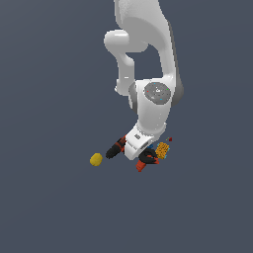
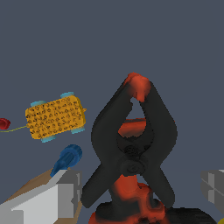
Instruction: Pick up a designated object from a clutter of objects.
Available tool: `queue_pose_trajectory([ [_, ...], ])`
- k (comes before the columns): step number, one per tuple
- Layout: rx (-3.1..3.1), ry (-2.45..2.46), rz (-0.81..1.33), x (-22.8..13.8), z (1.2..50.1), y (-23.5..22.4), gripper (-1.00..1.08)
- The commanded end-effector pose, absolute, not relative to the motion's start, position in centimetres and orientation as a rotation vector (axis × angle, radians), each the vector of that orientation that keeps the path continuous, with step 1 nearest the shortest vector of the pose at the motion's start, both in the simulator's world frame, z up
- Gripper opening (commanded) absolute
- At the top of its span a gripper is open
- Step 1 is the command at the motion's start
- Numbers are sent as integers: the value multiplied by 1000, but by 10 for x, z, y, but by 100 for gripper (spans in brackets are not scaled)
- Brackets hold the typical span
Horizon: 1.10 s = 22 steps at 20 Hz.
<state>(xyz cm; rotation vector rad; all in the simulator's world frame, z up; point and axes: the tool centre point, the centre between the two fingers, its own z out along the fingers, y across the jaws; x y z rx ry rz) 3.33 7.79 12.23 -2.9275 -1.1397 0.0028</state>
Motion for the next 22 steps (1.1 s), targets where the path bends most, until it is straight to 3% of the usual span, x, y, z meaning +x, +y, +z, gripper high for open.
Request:
queue_pose_trajectory([
  [1, -2928, -1140, 2, 33, 122, 78, 100],
  [18, -2925, -1146, 0, 33, 72, 78, 100],
  [19, -2925, -1146, 0, 33, 72, 78, -100],
  [22, -2925, -1146, 0, 33, 72, 78, -100],
])
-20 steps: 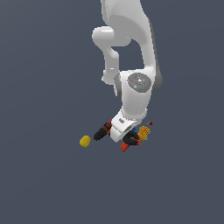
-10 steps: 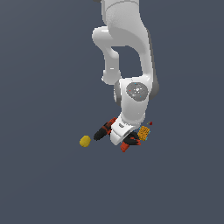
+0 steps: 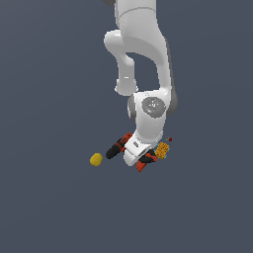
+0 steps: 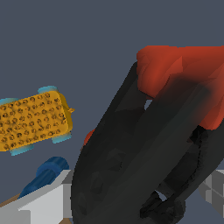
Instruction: Pick up a designated object from a clutter of objects.
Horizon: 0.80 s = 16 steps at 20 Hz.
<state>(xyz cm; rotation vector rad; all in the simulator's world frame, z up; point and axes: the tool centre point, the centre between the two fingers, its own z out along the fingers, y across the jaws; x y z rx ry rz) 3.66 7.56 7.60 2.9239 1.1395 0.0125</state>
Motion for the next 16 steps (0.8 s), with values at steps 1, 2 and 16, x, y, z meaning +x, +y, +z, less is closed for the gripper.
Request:
queue_pose_trajectory([
  [1, 2925, 1147, 0, 33, 72, 78, -100],
  [2, 2925, 1147, 0, 33, 72, 78, -100],
  [16, 2924, 1139, 12, 29, 92, 68, -100],
])
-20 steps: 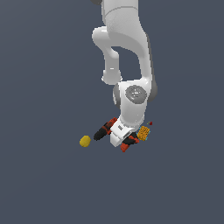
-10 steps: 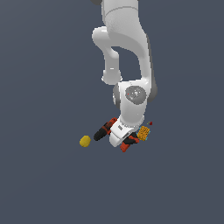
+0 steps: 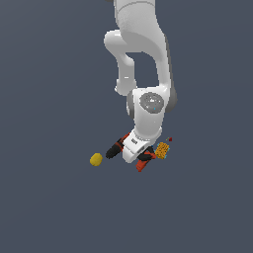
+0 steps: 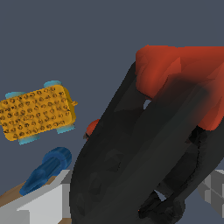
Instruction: Pick up a designated object from a clutter of objects.
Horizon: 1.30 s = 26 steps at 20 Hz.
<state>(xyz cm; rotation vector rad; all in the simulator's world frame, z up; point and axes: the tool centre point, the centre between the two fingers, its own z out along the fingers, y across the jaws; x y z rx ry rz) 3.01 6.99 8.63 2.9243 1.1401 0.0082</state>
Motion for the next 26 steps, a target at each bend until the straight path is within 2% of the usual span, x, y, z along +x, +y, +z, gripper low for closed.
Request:
queue_pose_trajectory([
  [1, 2923, 1140, 11, 27, 95, 66, -100],
  [10, 2924, 1141, 10, 2, 147, 40, -100],
  [26, 2927, 1146, 8, -60, 285, -26, -100],
])
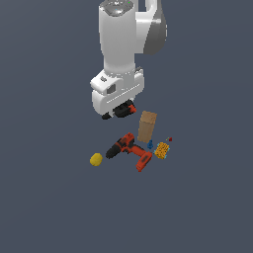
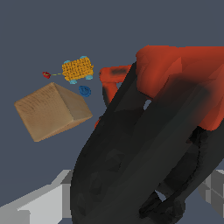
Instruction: Pick up a designated object from a clutter of objects.
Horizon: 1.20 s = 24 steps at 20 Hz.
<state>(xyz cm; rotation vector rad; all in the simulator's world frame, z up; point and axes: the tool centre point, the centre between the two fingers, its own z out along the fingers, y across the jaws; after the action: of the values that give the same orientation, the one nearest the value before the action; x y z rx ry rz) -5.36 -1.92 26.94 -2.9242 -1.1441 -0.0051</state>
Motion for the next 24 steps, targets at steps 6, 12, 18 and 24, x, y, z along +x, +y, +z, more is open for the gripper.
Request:
queue_pose_trajectory([
  [6, -2922, -1145, -6, -83, 339, -53, -100],
  [12, -2923, -1145, -4, -101, 383, -74, -100],
  [18, -2924, -1146, -1, -111, 411, -89, -100],
  [24, -2925, -1146, 0, -114, 423, -95, -100],
])
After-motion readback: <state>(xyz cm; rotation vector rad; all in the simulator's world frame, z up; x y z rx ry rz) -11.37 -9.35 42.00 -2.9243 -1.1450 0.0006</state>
